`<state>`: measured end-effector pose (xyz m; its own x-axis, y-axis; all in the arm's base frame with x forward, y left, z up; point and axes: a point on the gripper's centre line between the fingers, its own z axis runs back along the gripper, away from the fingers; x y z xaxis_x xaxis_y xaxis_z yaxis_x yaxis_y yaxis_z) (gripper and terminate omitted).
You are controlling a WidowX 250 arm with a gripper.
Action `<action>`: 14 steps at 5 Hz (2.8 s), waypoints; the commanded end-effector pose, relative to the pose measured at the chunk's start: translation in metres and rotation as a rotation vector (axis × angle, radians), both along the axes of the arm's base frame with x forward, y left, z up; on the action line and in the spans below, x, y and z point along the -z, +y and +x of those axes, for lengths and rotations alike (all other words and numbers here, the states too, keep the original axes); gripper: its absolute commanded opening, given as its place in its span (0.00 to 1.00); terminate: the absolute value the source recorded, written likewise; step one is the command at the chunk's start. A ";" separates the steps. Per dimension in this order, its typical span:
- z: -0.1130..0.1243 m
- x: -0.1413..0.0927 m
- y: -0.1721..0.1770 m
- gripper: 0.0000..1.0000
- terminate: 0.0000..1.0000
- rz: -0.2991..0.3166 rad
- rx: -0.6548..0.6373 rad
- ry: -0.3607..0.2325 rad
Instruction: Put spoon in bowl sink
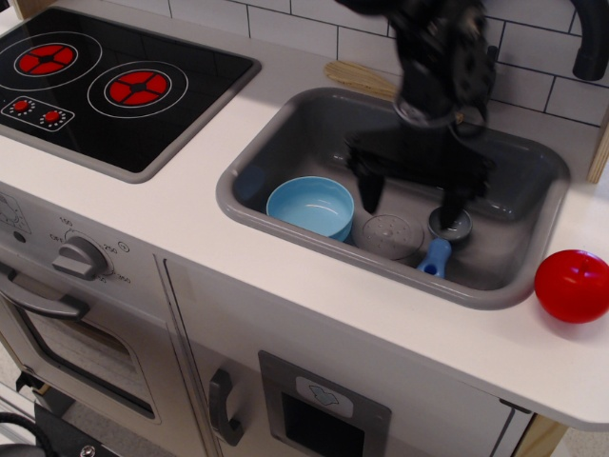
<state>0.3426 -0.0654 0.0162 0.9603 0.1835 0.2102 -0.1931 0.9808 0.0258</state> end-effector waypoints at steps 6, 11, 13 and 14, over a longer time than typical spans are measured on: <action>0.005 -0.044 0.021 0.00 0.00 -0.125 -0.098 -0.054; -0.029 -0.019 0.114 0.00 0.00 -0.083 -0.189 0.341; -0.025 -0.018 0.111 1.00 0.00 -0.087 -0.183 0.392; -0.025 -0.030 0.114 1.00 0.00 -0.085 -0.205 0.381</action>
